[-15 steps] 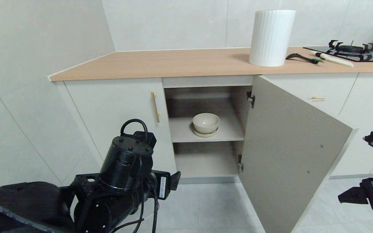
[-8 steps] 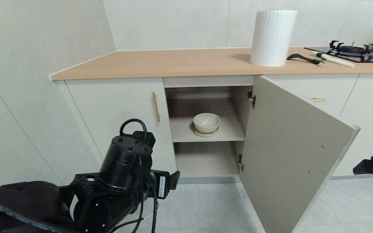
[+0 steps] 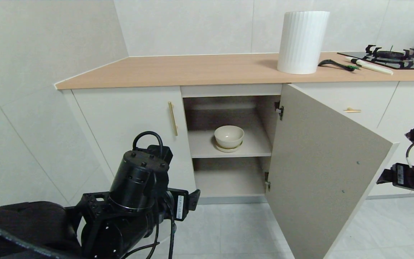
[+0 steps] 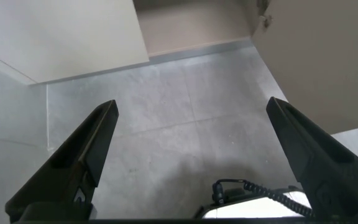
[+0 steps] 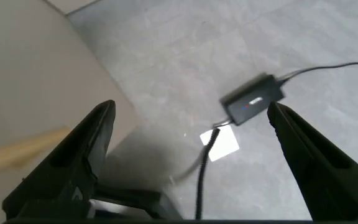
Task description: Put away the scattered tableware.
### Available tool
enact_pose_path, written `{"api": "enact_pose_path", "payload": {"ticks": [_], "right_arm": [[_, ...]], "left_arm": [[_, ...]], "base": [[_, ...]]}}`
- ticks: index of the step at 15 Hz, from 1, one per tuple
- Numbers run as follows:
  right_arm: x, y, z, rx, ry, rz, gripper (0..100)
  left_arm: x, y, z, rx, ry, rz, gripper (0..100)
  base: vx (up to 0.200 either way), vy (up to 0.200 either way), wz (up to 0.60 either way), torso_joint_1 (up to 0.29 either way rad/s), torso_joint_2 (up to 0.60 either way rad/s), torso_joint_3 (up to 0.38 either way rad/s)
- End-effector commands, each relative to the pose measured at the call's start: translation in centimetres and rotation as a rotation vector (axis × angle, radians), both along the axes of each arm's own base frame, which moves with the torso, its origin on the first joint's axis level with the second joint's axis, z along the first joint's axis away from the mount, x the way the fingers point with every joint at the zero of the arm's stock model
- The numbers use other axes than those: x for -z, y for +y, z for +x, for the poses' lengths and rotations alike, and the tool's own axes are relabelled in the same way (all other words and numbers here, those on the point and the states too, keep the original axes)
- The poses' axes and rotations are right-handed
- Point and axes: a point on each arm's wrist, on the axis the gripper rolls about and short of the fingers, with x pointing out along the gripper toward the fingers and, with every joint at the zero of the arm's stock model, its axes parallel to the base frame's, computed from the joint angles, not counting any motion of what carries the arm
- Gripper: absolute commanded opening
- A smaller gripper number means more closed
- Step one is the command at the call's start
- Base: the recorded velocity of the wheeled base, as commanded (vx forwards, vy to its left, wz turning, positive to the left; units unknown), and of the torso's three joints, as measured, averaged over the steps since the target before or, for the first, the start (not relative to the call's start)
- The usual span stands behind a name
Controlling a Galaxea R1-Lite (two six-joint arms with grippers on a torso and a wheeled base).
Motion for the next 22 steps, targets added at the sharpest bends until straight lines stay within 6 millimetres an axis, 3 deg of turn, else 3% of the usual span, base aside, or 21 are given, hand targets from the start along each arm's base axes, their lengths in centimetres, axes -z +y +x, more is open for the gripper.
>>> {"api": "enact_pose_path", "payload": {"ticks": [1, 4, 7, 9, 11, 13, 15, 18, 22], "right_arm": [[1.8, 0.2, 1.1, -0.023, 0.051, 0.031, 100], [1.4, 2.4, 1.4, -0.153, 0.033, 0.102, 100], [0.9, 4.5, 1.7, -0.231, 0.014, 0.102, 100], [0.6, 8.7, 1.8, -0.378, 0.006, 0.103, 100], [0.4, 11.7, 2.6, -0.469, -0.007, 0.102, 100], [0.3, 15.2, 4.5, -0.55, -0.031, 0.102, 100], [0.6, 17.1, 5.8, -0.584, -0.041, 0.098, 100], [2.5, 20.5, 8.1, -0.541, -0.034, 0.166, 100], [5.4, 21.6, 9.7, -0.484, -0.066, 0.18, 100]], "left_arm": [[0.0, 0.0, 0.0, 0.0, 0.0, 0.001, 100], [-0.3, 0.6, 0.4, -0.025, -0.008, -0.005, 100], [-2.2, 1.9, 0.5, -0.062, -0.056, -0.046, 100], [-2.6, 2.6, 0.6, -0.086, -0.05, -0.04, 100], [-2.6, 2.8, 0.7, -0.096, -0.05, -0.041, 100], [-2.5, 3.2, 1.1, -0.115, -0.047, -0.038, 100], [-2.5, 3.5, 1.3, -0.129, -0.047, -0.037, 100], [-2.4, 3.3, 1.9, -0.138, -0.049, -0.037, 100], [-2.2, 3.1, 2.2, -0.14, -0.042, -0.032, 100]], "base": [[0.0, 0.0, 0.0, 0.0, 0.0, 0.0], [0.0, 0.0, 0.0, 0.0, 0.0, 0.0], [0.0, 0.0, 0.0, 0.0, 0.0, 0.0], [0.0, 0.0, 0.0, 0.0, 0.0, 0.0], [0.0, 0.0, 0.0, 0.0, 0.0, 0.0], [0.0, 0.0, 0.0, 0.0, 0.0, 0.0], [0.0, 0.0, 0.0, 0.0, 0.0, 0.0], [0.0, 0.0, 0.0, 0.0, 0.0, 0.0], [0.0, 0.0, 0.0, 0.0, 0.0, 0.0]]}}
